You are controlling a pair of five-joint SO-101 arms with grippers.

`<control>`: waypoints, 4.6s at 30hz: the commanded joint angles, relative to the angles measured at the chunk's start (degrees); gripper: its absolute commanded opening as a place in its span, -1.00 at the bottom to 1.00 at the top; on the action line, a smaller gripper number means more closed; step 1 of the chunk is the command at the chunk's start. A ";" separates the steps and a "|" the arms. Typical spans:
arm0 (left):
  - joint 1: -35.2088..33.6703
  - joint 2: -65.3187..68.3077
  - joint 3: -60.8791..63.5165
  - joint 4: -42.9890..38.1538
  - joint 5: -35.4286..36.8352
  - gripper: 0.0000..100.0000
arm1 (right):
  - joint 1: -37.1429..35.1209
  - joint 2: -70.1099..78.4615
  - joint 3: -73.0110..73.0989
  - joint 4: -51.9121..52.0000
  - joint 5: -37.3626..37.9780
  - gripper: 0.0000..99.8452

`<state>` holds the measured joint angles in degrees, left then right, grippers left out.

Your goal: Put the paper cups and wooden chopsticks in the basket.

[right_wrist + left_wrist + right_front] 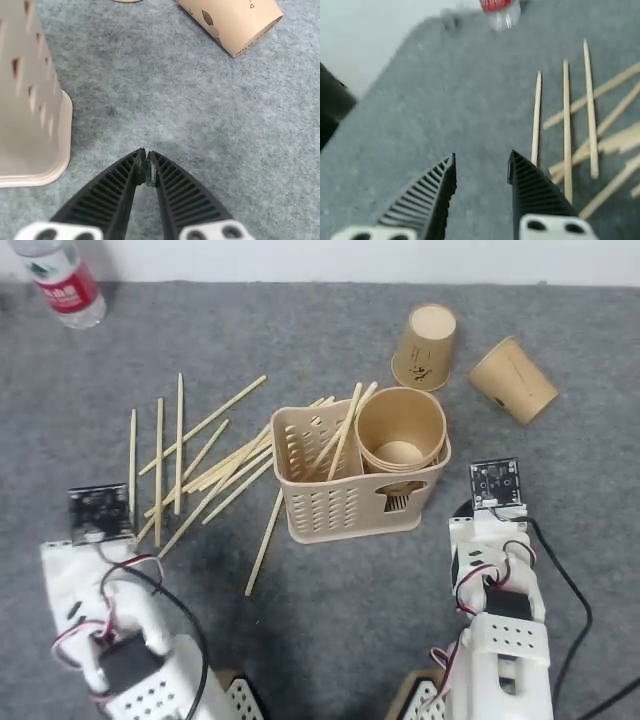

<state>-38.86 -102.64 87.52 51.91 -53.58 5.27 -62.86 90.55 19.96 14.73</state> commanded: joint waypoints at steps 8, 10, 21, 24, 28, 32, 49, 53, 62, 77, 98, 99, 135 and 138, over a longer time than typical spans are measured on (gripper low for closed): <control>1.85 0.70 9.01 -10.90 7.82 -0.65 | -0.22 -0.84 -0.35 -1.01 0.70 -0.97; 2.46 0.62 8.92 -9.67 11.60 -0.60 | -0.22 -0.84 -0.35 -1.01 0.70 -0.97; 9.49 0.79 -6.90 16.26 23.82 -0.57 | -0.31 -0.84 -0.35 -1.01 0.70 -0.97; 9.85 0.79 -7.52 17.32 26.90 -0.57 | -0.22 -0.84 -0.35 -1.01 0.70 -0.97; 9.76 0.79 -7.78 17.14 30.24 -0.57 | -0.22 -0.84 -0.35 -0.92 0.70 -0.97; 8.09 0.79 -8.22 15.47 33.85 -0.57 | -0.22 -0.84 -0.35 -0.92 0.70 -0.97; 7.03 58.90 -42.68 13.19 38.24 -0.58 | -0.40 -0.84 -0.35 -1.10 0.70 -0.97; 7.03 78.51 -52.26 12.84 38.15 -0.58 | -0.40 -0.84 -0.35 -1.01 0.70 -0.97; 6.86 110.07 -75.91 12.75 38.15 -0.58 | -0.40 -0.84 -0.35 -1.01 0.70 -0.97; 4.66 140.13 -96.92 8.44 32.88 -0.65 | -0.48 -0.84 -0.35 -1.19 0.70 -0.97; 4.13 144.53 -100.88 13.54 24.00 -0.94 | -0.48 -0.84 -0.35 -1.19 0.70 -0.97; 4.13 144.53 -100.88 13.54 24.00 -0.95 | -0.48 -0.84 -0.35 -1.19 0.70 -0.97; 29.36 81.05 -106.77 42.81 34.37 -0.98 | -0.40 -0.84 -0.26 -0.75 0.70 -0.97; 34.55 77.10 -106.33 35.78 46.86 -0.98 | -0.40 -0.84 -0.26 -0.75 0.70 -0.97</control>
<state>-11.16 -18.51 -19.03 95.60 -22.46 5.19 -62.86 90.55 19.96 14.73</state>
